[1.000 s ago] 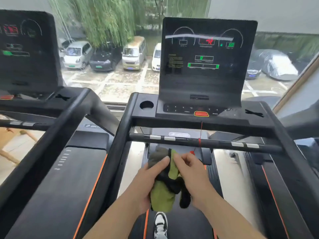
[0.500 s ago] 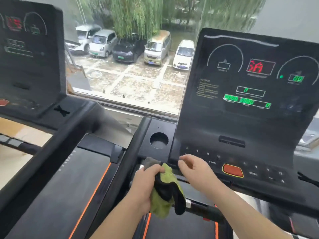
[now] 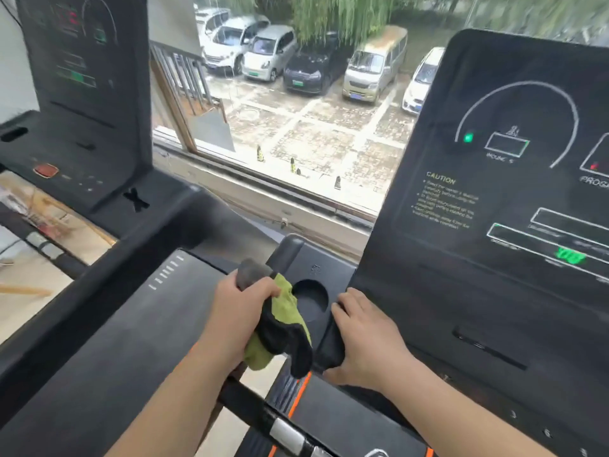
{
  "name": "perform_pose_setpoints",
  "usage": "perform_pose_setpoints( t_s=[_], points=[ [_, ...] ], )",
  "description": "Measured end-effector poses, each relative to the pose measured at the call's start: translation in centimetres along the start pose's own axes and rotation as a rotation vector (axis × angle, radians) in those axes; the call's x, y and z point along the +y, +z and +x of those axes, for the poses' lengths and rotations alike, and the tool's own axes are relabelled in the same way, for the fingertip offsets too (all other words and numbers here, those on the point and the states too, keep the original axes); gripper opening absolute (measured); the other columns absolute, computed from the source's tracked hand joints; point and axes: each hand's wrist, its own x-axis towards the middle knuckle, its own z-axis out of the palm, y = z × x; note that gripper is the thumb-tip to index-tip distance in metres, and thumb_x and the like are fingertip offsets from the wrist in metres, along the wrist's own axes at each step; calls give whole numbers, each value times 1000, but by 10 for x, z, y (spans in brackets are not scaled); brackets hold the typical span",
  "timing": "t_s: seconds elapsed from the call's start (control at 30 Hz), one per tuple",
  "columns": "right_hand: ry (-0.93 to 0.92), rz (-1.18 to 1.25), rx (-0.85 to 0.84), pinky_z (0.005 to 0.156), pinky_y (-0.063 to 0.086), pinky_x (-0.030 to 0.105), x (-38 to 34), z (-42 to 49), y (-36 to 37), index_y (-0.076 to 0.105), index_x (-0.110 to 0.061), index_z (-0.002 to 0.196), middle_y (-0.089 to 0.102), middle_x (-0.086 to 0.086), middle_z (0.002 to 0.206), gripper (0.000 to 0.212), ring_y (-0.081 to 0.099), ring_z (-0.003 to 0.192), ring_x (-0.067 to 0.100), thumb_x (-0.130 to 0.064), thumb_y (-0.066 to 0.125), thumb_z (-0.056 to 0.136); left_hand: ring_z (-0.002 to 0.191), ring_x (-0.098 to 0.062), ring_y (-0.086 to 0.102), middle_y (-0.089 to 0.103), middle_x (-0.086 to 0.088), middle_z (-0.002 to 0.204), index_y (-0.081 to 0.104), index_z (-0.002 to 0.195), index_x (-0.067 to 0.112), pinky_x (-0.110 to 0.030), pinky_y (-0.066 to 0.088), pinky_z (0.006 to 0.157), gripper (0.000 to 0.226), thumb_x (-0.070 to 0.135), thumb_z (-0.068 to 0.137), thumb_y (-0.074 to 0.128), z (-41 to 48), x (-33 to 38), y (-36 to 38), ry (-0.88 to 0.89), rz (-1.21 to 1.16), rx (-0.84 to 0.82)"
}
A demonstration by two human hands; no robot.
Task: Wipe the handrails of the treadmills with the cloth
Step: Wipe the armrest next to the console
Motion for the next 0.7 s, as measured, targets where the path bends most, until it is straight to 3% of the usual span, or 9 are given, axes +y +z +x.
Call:
perform_pose_setpoints(
  t_s=[0.07, 0.17, 0.2, 0.3, 0.4, 0.5, 0.6, 0.7],
  points=[
    [-14, -46, 6, 120, 30, 36, 1, 3, -3, 43, -16, 146, 38, 0, 147, 106, 21, 149, 26, -76, 72, 64, 73, -24, 66, 70, -5, 77, 64, 84, 16, -41, 55, 68, 10, 19, 83, 74, 12, 10, 0, 214, 286, 53],
    [-4, -63, -30, 113, 37, 36, -5, 5, -10, 51, -14, 136, 43, 0, 136, 96, 29, 139, 27, -72, 76, 63, 75, -23, 54, 56, 4, 76, 48, 75, 23, -39, 47, 66, 24, 36, 81, 67, 35, 0, 7, 632, 869, 132],
    [2, -71, -33, 109, 40, 36, -6, 7, -13, 53, -14, 132, 44, 0, 131, 94, 32, 135, 26, -72, 77, 62, 79, -24, 52, 53, 4, 80, 47, 76, 23, -40, 46, 69, 24, 38, 79, 65, 46, -12, 13, 709, 1012, 93],
    [51, -36, -39, 99, 43, 32, -13, 11, -16, 55, -17, 124, 43, -3, 125, 87, 34, 129, 21, -72, 76, 61, 95, -29, 54, 52, 1, 101, 60, 88, 24, -43, 43, 79, 29, 46, 70, 61, 68, -61, 30, 700, 1367, -81],
    [119, 41, -10, 97, 45, 30, -20, 13, -16, 52, -20, 123, 40, -6, 129, 85, 30, 134, 18, -70, 77, 60, 96, -31, 56, 58, -2, 113, 66, 103, 27, -45, 43, 78, 45, 47, 62, 68, 86, -80, 29, 743, 1433, -132],
    [129, 61, 0, 109, 39, 28, -22, 11, -14, 51, -20, 133, 39, -7, 141, 91, 21, 146, 17, -70, 76, 61, 100, -32, 55, 60, -6, 123, 67, 113, 29, -44, 43, 77, 52, 45, 63, 65, 102, -74, 22, 936, 1481, -227],
    [136, 42, -22, 114, 34, 29, -25, 14, -16, 50, -19, 135, 39, -6, 145, 96, 18, 148, 18, -71, 78, 60, 103, -29, 51, 60, 0, 119, 71, 102, 29, -42, 40, 79, 37, 50, 75, 57, 112, -55, 16, 1155, 1571, -494],
    [141, 4, -56, 118, 29, 33, -26, 19, -21, 48, -17, 140, 35, -2, 151, 101, 13, 154, 18, -70, 82, 62, 112, -24, 49, 60, 6, 117, 67, 108, 27, -42, 40, 94, 43, 55, 81, 49, 108, -51, 11, 1224, 1627, -781]
  ],
)
